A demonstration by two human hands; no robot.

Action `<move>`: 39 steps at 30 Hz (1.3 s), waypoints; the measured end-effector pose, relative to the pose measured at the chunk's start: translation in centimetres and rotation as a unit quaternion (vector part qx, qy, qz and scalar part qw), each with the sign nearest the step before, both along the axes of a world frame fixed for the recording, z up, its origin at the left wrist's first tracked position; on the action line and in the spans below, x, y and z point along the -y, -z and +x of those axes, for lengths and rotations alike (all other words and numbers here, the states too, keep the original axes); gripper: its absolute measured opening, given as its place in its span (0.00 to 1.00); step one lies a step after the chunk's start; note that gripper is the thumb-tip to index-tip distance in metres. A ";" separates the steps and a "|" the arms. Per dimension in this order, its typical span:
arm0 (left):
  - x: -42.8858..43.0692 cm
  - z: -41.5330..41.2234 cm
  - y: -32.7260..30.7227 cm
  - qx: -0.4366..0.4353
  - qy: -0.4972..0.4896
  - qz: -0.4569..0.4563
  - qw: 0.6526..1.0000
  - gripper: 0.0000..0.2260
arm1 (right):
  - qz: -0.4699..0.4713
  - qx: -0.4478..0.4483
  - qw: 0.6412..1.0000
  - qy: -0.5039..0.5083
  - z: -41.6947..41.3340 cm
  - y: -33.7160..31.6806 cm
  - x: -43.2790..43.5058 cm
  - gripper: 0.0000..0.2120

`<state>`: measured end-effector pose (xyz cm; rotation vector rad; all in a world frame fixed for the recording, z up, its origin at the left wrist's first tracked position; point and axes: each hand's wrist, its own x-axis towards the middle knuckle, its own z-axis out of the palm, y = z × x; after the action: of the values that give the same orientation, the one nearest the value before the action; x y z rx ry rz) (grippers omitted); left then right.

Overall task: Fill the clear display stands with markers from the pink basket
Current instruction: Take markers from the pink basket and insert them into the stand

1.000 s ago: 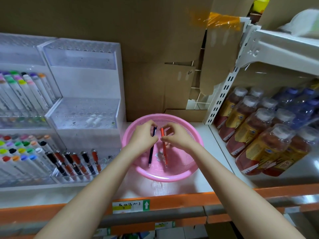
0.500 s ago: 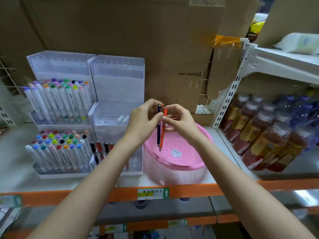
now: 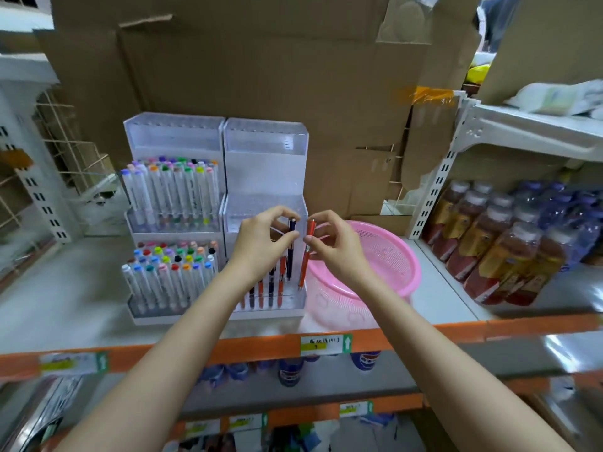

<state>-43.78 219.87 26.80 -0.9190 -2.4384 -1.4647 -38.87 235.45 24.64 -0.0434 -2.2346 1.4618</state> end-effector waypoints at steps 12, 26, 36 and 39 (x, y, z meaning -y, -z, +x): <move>0.4 -0.1 1.4 -0.012 0.023 -0.040 0.999 0.09 | 0.042 -0.018 0.998 0.052 0.9 1.4 0.2 0.10; 0.5 -0.5 1.5 -0.001 0.031 -0.042 0.999 0.08 | 0.047 -0.003 0.998 0.046 0.1 1.7 0.4 0.12; 0.4 -0.6 1.7 -0.008 0.049 -0.076 0.996 0.07 | 0.047 0.000 0.998 0.042 0.2 1.5 0.2 0.11; 0.5 -0.7 1.6 -0.008 0.054 -0.079 0.995 0.07 | 0.048 0.002 0.998 0.044 0.1 1.7 0.2 0.11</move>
<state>-44.45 219.41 25.25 -1.1049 -2.5590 -1.3046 -38.74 235.25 22.98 -0.1116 -2.2733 1.3078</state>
